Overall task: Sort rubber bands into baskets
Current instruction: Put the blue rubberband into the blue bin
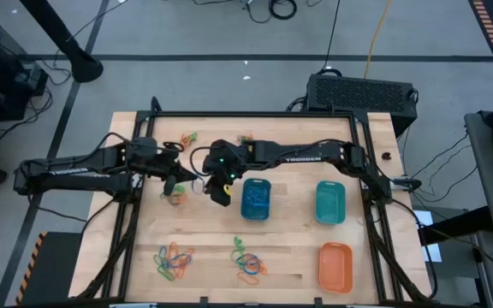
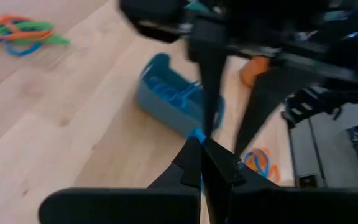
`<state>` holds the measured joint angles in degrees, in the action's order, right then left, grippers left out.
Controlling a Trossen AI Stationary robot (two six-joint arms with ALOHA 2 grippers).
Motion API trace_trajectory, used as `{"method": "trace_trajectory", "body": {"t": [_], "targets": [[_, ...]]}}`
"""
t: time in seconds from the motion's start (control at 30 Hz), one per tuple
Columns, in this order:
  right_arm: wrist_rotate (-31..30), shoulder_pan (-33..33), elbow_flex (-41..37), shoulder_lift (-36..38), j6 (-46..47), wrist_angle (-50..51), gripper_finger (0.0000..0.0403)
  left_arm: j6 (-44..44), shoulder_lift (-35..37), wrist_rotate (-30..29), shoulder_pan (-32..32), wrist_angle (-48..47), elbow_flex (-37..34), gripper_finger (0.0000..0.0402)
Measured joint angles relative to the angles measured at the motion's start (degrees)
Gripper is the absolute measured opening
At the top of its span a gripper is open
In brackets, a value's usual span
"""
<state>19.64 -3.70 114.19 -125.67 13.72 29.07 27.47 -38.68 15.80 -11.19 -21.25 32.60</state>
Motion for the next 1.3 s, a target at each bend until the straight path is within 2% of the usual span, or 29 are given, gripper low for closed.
{"method": "trace_trajectory", "body": {"t": [0.6,0.8,1.07,1.3], "targets": [[0.01,-0.31,0.0,0.0,-0.03,-4.65,0.0099,-0.83,-0.2,2.73,3.12,2.79,0.0,0.0002],[0.17,-0.33,0.0,0.0,-0.04,-4.63,0.0099,0.74,-0.2,5.56,4.63,2.75,0.02,0.0001],[0.26,1.09,-0.01,0.0,0.14,-4.89,0.0098,2.12,-0.2,2.32,5.1,2.75,0.02,0.0001],[0.09,1.91,-0.02,0.0,-1.14,-4.89,0.0098,2.13,-0.96,2.08,5.1,2.77,0.07,0.0001]]}}
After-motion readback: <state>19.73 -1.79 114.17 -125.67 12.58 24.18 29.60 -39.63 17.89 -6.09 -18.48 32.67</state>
